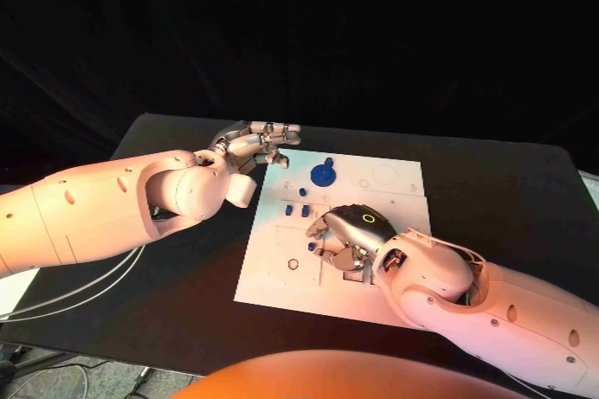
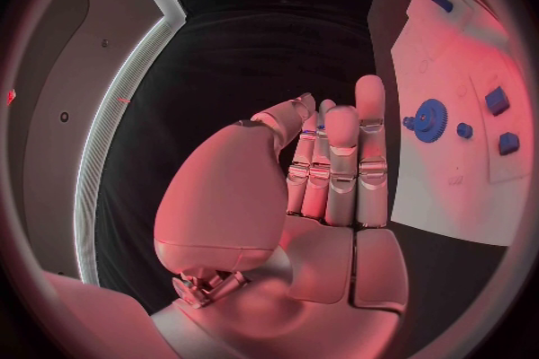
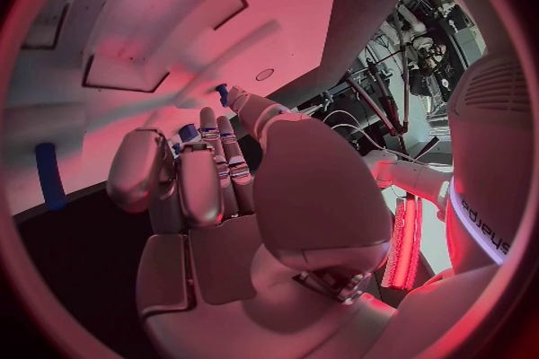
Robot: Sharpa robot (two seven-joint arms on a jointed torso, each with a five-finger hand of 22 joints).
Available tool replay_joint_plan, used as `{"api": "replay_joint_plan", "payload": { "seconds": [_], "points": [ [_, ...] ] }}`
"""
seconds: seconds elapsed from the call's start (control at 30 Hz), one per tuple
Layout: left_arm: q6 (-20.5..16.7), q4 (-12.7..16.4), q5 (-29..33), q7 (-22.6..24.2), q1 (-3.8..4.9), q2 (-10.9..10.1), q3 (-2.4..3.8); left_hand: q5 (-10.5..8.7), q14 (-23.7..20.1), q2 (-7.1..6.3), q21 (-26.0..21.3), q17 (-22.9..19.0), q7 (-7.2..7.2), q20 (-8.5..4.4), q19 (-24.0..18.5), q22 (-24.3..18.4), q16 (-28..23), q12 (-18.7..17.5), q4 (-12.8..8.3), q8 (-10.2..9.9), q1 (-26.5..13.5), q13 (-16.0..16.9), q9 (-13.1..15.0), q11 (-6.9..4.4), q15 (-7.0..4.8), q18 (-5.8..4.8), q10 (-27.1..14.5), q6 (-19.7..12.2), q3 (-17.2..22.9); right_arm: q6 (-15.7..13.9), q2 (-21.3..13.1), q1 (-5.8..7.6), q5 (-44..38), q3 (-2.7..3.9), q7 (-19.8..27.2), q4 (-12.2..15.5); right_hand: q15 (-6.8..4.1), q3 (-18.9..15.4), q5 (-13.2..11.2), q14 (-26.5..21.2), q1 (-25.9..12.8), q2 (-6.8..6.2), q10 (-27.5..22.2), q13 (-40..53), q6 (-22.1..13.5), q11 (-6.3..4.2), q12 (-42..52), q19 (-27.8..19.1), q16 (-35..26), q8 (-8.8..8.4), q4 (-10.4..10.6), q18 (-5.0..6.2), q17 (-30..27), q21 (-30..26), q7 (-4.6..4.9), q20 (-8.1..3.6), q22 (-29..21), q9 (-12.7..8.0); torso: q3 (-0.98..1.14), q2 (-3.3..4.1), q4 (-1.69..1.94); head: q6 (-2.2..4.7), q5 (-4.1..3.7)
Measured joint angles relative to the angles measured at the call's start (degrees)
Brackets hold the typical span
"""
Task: Assemble the parts on the task board
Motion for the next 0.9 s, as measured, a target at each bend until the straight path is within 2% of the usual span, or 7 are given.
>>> {"api": "replay_joint_plan", "payload": {
  "seconds": [0.23, 0.33, 0.4, 0.57, 0.77, 0.9],
  "points": [
    [0.2, 0.0, -0.1, -0.1, -0.01, -0.1, -0.01, 0.00, 0.0, 0.00, 0.0, 0.0, 0.00, 0.02, 0.0, 0.0, 0.0, 0.0, 0.0, 0.0, 0.0, 0.0, 0.0, 0.00, 0.00, 0.00, 0.0, 0.0, 0.0, -2.3, -5.1, 0.35, 0.1, 2.72, -0.6, 4.3, 0.00, -0.6, 0.0, 0.0, 0.0, 0.00, 0.0, 0.0, 0.3, 0.00, 0.4, 0.0, -0.4, -0.01, 0.1, 0.00, -0.8, -0.2, -0.31, 0.00, -0.2, 0.0, -0.05, -0.04, -0.10, 0.69, -0.73],
    [0.2, 0.0, -0.1, -0.2, -0.01, -0.1, -0.02, 0.00, 0.0, 0.00, 0.0, -0.1, 0.00, 0.21, -0.2, 0.0, 0.0, 0.0, 0.0, 0.2, 0.0, 0.0, 0.0, 0.00, 0.00, 0.00, 0.0, 0.0, 0.0, -2.5, -7.2, 1.05, 0.3, 3.37, -1.0, 4.9, 0.00, -0.9, 0.0, 0.0, 0.0, 0.00, 0.0, -0.1, 0.4, 0.00, 0.4, 0.0, -0.7, -0.01, 0.2, 0.00, -1.0, -0.2, -0.35, 0.00, -0.2, 0.0, -0.09, -0.05, -0.12, 1.02, -1.25],
    [0.3, 0.1, -0.1, -0.2, -0.01, -0.1, -0.02, 0.00, 0.0, 0.00, 0.0, -0.1, 0.00, 0.21, -0.2, 0.0, 0.0, 0.0, 0.0, 0.2, 0.0, 0.0, 0.0, 0.00, 0.00, 0.00, 0.0, 0.0, 0.0, -2.5, -8.9, 1.70, 0.7, 3.59, -1.3, 5.3, 0.00, -1.8, 0.0, 0.0, -0.1, -0.06, -0.2, -0.1, 0.2, -0.18, 0.4, 0.0, -0.7, -0.01, 0.3, 0.00, -1.2, -0.2, -0.93, 0.00, -0.2, 0.0, -0.09, -0.05, -0.13, 1.27, -1.60],
    [0.4, 0.2, -0.2, -0.3, -0.01, -0.2, -0.04, 0.00, 0.0, 0.00, 0.0, -0.1, 0.00, 0.21, -0.2, 0.0, 0.0, 0.0, 0.0, 0.2, 0.0, 0.0, 0.0, 0.00, 0.00, 0.00, 0.0, 0.0, 0.0, -1.5, -12.7, 3.07, 1.4, 4.04, -2.4, 5.2, 0.00, -4.4, -0.6, 0.0, -0.1, -0.95, -1.4, -0.2, -0.4, -1.36, 0.4, 0.0, -1.1, -0.02, 1.0, 0.00, -1.4, -0.6, -2.19, 0.00, -0.5, -0.1, -0.09, -0.05, -0.29, 1.90, -2.24],
    [0.6, 0.2, -0.4, -0.3, -0.01, -0.2, -0.06, 0.00, 0.0, 0.00, 0.0, -0.1, 0.00, 0.21, -0.2, 0.0, 0.0, 0.0, 0.0, 0.2, 0.0, 0.0, 0.0, 0.00, 0.00, 0.00, 0.0, 0.0, 0.0, 0.4, -13.9, 3.30, 1.4, 4.08, -3.3, 4.2, -0.02, -6.4, -0.8, 0.0, -0.1, -1.00, -2.1, -0.2, -0.5, -1.44, 0.4, -0.2, -1.1, -0.02, 1.8, 0.00, -1.7, -0.9, -2.66, -0.20, -0.9, -0.1, -0.10, -0.05, -0.53, 2.25, -2.46],
    [0.6, 0.3, -0.8, -0.3, -0.03, -0.2, -0.07, 0.00, 0.0, 0.22, 0.0, -0.1, 0.00, 0.21, -0.2, 0.0, 0.0, 0.2, 0.0, 0.2, 0.2, 0.0, 0.0, 0.20, 0.00, 0.00, -0.2, 0.0, 0.0, 1.4, -13.8, 3.34, 1.3, 4.08, -3.7, 3.7, -0.38, -6.9, -0.8, -0.1, 0.0, -0.99, -2.3, -0.2, -0.2, -1.63, 0.4, -0.2, -1.1, -0.02, 2.0, 0.00, -1.9, -1.1, -2.91, -0.20, -1.0, -0.1, -0.14, -0.06, -0.50, 2.38, -2.57]
  ]
}}
